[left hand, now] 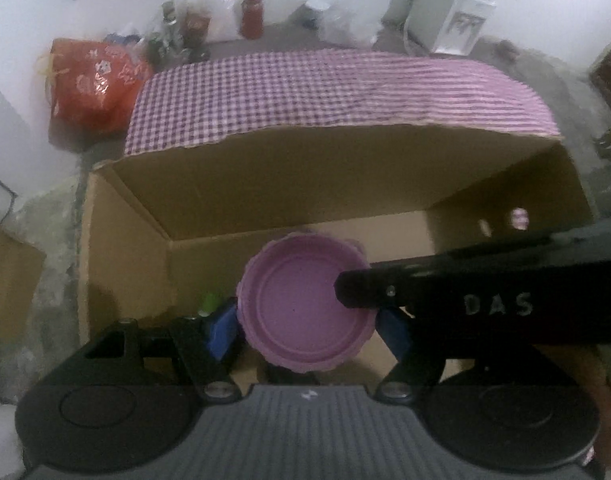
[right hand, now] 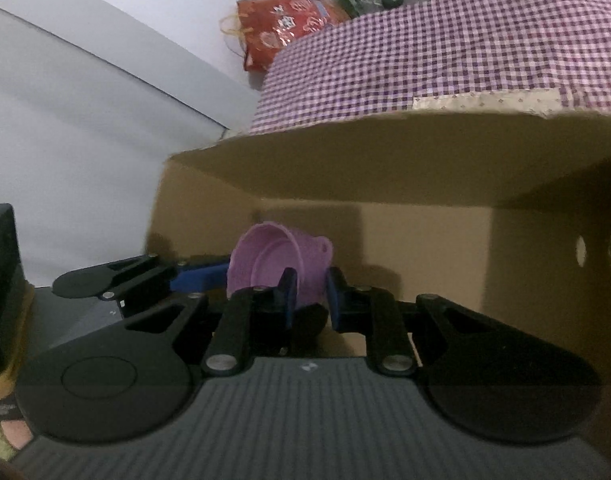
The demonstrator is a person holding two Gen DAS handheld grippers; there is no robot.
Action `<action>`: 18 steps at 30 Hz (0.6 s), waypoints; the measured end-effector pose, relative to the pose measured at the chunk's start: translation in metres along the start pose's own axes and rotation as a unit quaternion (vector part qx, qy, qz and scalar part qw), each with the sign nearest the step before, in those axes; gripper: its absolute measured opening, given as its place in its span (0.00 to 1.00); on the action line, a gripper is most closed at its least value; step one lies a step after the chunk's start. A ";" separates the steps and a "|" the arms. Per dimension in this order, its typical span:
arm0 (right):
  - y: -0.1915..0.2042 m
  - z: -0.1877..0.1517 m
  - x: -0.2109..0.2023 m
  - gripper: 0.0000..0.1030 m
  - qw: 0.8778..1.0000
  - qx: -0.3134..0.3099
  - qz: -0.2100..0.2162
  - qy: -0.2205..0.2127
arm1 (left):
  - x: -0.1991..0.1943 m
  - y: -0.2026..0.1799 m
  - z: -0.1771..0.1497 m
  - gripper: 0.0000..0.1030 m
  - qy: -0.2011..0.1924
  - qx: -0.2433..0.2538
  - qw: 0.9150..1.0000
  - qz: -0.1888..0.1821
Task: Organize rigid objects
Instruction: 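Carry the pink dish into the box and open the right gripper, then move the open right gripper back to the black tape roll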
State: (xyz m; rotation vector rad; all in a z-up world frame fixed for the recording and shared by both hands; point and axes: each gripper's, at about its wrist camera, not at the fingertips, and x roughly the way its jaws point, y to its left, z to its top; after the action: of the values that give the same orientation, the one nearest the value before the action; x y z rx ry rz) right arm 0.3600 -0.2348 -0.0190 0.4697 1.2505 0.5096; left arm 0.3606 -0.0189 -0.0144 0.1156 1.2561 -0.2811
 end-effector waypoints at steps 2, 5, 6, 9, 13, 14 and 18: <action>-0.001 0.004 0.012 0.14 1.000 -0.001 -0.007 0.005 | 0.009 0.002 0.005 0.72 0.006 -0.006 1.000 0.010; 0.001 0.004 0.022 0.13 1.000 -0.002 -0.013 0.006 | 0.018 0.004 0.011 0.72 0.009 -0.011 1.000 0.022; 0.000 0.007 0.025 0.13 1.000 -0.002 -0.012 0.005 | 0.020 0.006 0.012 0.72 0.011 -0.013 1.000 0.026; -0.004 0.010 0.036 0.12 1.000 0.005 -0.009 0.002 | 0.028 0.009 0.017 0.72 0.012 -0.015 0.999 0.037; -0.010 0.018 0.055 0.13 1.000 0.009 -0.017 -0.003 | 0.035 0.008 0.020 0.72 0.011 -0.016 0.999 0.040; -0.011 0.019 0.059 0.13 1.000 0.010 -0.022 -0.005 | 0.036 0.008 0.020 0.72 0.009 -0.017 0.999 0.040; -0.015 0.023 0.066 0.15 1.000 0.012 -0.019 -0.015 | 0.035 0.009 0.021 0.74 0.006 -0.025 0.999 0.029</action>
State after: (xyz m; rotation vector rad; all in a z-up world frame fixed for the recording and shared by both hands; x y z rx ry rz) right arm 0.3986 -0.2085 -0.0724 0.4718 1.2353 0.4545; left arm 0.3920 -0.0199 -0.0418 0.1112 1.2677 -0.1991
